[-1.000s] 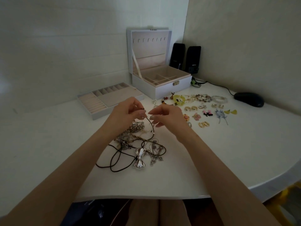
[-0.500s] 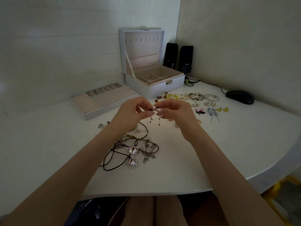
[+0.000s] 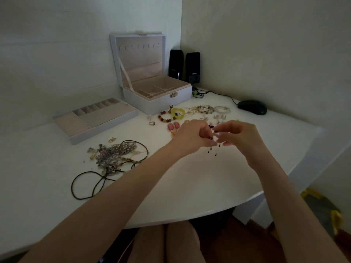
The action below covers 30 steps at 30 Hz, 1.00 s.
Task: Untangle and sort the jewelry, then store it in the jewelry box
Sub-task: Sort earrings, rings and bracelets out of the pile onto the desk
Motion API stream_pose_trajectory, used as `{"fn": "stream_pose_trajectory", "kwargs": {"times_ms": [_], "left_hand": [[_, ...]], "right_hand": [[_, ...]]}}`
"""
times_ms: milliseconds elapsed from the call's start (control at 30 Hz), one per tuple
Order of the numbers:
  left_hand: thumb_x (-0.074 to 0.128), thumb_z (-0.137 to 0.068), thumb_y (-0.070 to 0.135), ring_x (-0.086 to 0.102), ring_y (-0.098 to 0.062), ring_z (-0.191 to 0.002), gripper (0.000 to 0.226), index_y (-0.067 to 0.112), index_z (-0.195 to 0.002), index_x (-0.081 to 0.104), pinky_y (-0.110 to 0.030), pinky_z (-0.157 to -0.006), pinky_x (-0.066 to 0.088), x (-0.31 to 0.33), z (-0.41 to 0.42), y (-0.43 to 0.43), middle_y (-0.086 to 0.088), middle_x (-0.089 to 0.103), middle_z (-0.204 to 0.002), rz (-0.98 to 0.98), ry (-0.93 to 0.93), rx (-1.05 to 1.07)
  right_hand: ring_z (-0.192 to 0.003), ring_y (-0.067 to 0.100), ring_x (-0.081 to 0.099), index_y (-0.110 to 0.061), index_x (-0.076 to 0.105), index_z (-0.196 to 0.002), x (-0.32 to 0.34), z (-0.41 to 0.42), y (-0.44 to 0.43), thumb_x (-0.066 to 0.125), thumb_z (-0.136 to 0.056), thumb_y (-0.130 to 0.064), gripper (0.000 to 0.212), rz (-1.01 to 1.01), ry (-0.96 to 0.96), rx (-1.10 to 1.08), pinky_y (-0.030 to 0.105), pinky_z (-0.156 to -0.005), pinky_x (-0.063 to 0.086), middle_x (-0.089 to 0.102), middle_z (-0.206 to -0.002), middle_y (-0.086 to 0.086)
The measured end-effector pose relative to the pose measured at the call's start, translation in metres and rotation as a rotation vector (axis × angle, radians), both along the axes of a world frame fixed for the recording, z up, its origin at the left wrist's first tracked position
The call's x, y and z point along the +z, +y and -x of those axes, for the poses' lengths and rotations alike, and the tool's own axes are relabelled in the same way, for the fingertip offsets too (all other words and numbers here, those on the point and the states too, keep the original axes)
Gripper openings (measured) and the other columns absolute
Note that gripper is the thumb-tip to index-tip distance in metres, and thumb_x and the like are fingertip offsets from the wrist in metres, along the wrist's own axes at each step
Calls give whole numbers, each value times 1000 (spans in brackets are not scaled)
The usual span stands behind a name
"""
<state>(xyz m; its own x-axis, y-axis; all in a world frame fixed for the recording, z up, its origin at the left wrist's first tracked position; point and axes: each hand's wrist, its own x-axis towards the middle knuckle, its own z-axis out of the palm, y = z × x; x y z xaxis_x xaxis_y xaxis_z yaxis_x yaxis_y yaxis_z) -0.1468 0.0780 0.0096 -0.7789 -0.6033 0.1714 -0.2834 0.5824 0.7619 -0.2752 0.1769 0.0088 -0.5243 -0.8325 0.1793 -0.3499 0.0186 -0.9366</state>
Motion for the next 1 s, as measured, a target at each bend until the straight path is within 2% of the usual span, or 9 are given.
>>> {"fn": "stream_pose_trajectory", "kwargs": {"times_ms": [100, 200, 267, 333, 600, 700, 800, 900, 1000], "left_hand": [[79, -74, 18, 57, -8, -74, 21, 17, -81, 60, -21, -74, 47, -1, 23, 15, 8, 60, -76, -30, 10, -85], [78, -75, 21, 52, -3, -70, 20, 15, -87, 63, -11, -61, 39, -7, 43, 22, 9, 57, -78, 14, -26, -123], [78, -75, 23, 52, -8, -74, 20, 17, -87, 62, -20, -65, 40, -13, 54, 20, 6, 60, -85, 78, -63, -105], [78, -75, 23, 53, -10, -77, 20, 17, -86, 61, -26, -68, 40, -18, 63, 14, 3, 64, -90, 120, -91, -73], [72, -81, 28, 56, -14, -91, 21, 16, -95, 61, -26, -65, 36, -22, 102, -8, 2, 65, -97, 188, -156, 51], [70, -82, 30, 57, -15, -95, 18, 21, -92, 58, -27, -72, 39, -25, 118, -13, 5, 63, -95, 181, -176, 92], [69, -83, 31, 58, -17, -98, 20, 19, -96, 60, -27, -73, 39, -25, 131, -18, 1, 65, -101, 200, -207, 111], [67, -85, 30, 59, -20, -100, 20, 18, -99, 61, -30, -77, 42, -24, 143, -23, -3, 66, -105, 227, -225, 119], [65, -86, 32, 58, -23, -103, 24, 17, -104, 59, -32, -81, 43, -25, 150, -26, -5, 65, -108, 258, -240, 130]], "right_hand": [[-58, 5, 64, -15, 72, -84, 2, 19, 19, 68, -80, 0, 15, -51, 70, -26, 13, -54, 49, 70, -73, 2], [-56, 3, 64, -14, 72, -81, 2, 34, 29, 68, -80, -1, 14, -117, 122, -47, 12, -51, 48, 69, -68, 0], [-58, 5, 65, -15, 72, -79, -2, 41, 28, 71, -79, -4, 11, -163, 130, -69, 13, -52, 47, 70, -69, 0], [-66, 9, 65, -15, 72, -80, -8, 48, 22, 73, -78, -7, 9, -202, 136, -94, 15, -57, 47, 70, -74, 1], [-83, 17, 67, -19, 72, -79, -27, 82, -8, 74, -78, -9, 10, -183, 160, -268, 26, -79, 54, 70, -84, 0], [-90, 16, 65, -17, 73, -83, -26, 95, -16, 73, -79, -9, 8, -198, 199, -291, 30, -90, 51, 70, -88, 0], [-87, 11, 62, -15, 73, -84, -25, 104, -23, 73, -79, -8, 9, -198, 223, -300, 19, -83, 47, 68, -85, -3], [-78, 3, 59, -14, 73, -84, -25, 110, -29, 75, -77, -7, 10, -193, 245, -298, 0, -62, 39, 66, -81, -7], [-81, 7, 61, -16, 72, -85, -25, 113, -34, 75, -74, -5, 15, -192, 226, -261, 0, -63, 39, 69, -86, -2]]}}
